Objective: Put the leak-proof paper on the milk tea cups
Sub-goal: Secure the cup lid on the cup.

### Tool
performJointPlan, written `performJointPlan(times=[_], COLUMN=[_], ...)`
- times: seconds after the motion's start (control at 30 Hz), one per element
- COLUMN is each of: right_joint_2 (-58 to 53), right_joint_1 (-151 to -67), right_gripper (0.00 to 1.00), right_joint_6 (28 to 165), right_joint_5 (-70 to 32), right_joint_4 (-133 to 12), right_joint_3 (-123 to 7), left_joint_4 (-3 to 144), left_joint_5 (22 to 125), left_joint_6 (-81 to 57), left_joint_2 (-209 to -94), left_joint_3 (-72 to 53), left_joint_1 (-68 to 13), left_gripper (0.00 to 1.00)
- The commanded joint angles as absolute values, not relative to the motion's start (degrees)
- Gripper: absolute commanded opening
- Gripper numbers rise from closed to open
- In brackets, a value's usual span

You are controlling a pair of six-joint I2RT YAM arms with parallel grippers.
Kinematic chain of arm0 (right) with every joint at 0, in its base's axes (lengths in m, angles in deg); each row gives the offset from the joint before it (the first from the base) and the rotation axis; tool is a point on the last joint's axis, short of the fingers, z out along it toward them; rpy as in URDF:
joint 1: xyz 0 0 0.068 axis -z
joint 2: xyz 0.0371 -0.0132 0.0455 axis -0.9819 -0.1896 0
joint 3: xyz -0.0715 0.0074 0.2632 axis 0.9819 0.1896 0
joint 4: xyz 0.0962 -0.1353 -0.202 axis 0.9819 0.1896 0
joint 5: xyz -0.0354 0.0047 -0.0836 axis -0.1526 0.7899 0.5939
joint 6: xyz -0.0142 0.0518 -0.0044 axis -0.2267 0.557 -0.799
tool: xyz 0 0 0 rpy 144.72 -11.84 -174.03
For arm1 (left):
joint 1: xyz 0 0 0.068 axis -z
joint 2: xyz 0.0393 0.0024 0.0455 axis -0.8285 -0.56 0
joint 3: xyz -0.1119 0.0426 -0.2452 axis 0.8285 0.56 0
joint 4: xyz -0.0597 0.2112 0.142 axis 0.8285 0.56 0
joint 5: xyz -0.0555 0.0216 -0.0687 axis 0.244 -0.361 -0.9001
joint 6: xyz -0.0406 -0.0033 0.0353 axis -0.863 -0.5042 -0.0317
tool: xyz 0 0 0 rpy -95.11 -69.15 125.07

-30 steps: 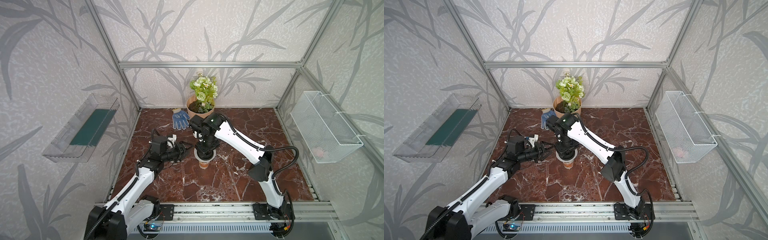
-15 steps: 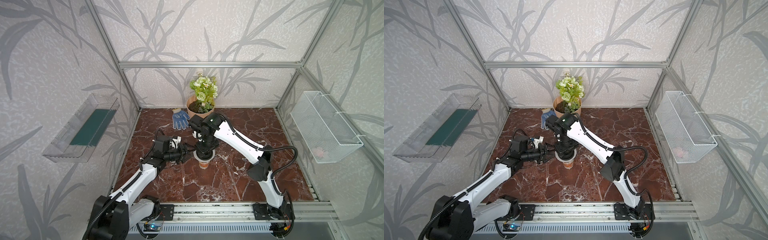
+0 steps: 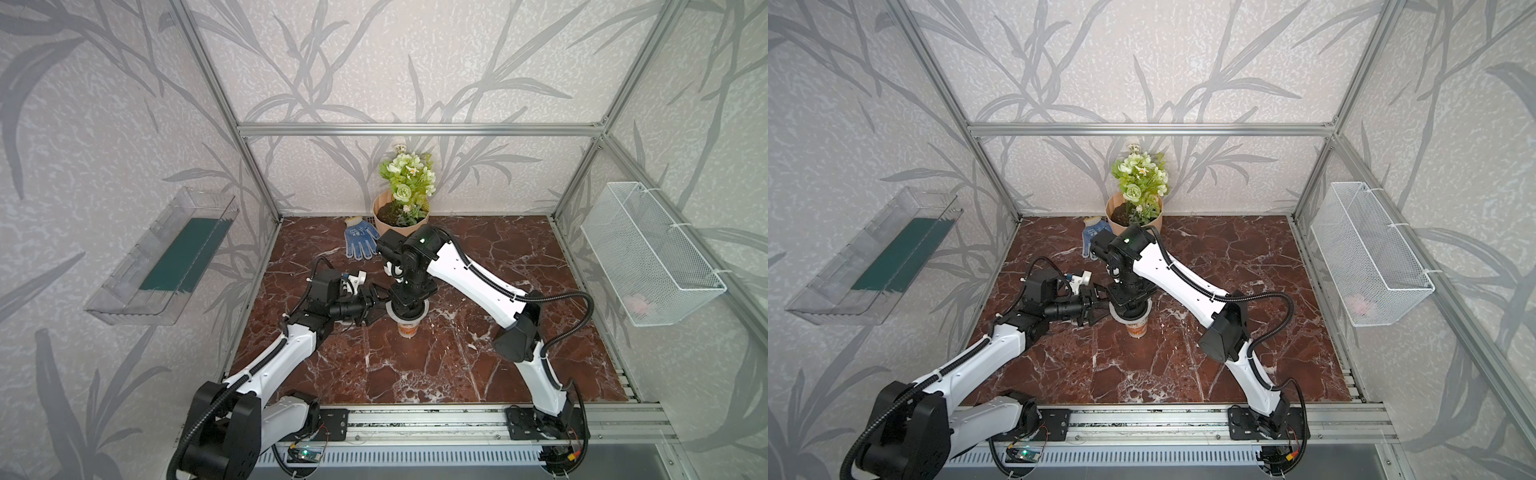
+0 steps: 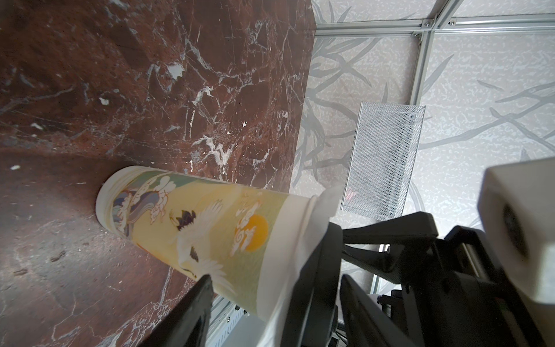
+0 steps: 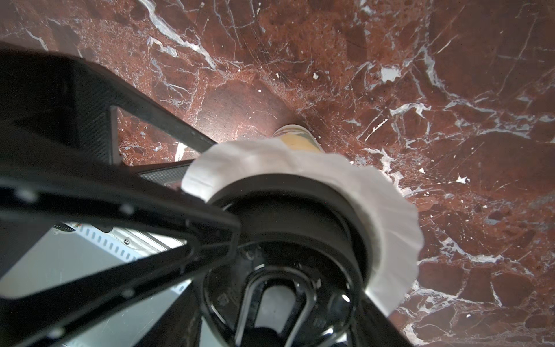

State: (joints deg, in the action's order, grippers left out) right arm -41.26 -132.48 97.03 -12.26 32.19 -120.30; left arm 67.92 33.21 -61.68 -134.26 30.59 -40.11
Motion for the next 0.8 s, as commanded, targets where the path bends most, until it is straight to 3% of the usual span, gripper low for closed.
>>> performJointPlan(times=[0.0,0.23,0.77], right_joint_2=[-44.9,-44.8,-44.2], right_joint_1=[-132.3,-132.3,-132.3], right_gripper=[0.67,0.67,0.7], right_joint_6=[96.4,96.3,96.2], right_joint_5=[-12.8,-12.7,-11.7], right_joint_4=[36.5,36.6,37.0], right_joint_3=[-119.7,-119.7,-120.8], left_joint_4=[64.5,62.8,80.4], left_joint_5=[30.8,30.3,33.3], left_joint_6=[-63.2,-63.6,-55.1], left_joint_2=[-135.5,-137.7,-140.4], left_joint_3=[30.1,29.8,26.1], left_joint_1=[-39.3,-38.5,-38.6], left_gripper=[0.71,0.7,0.59])
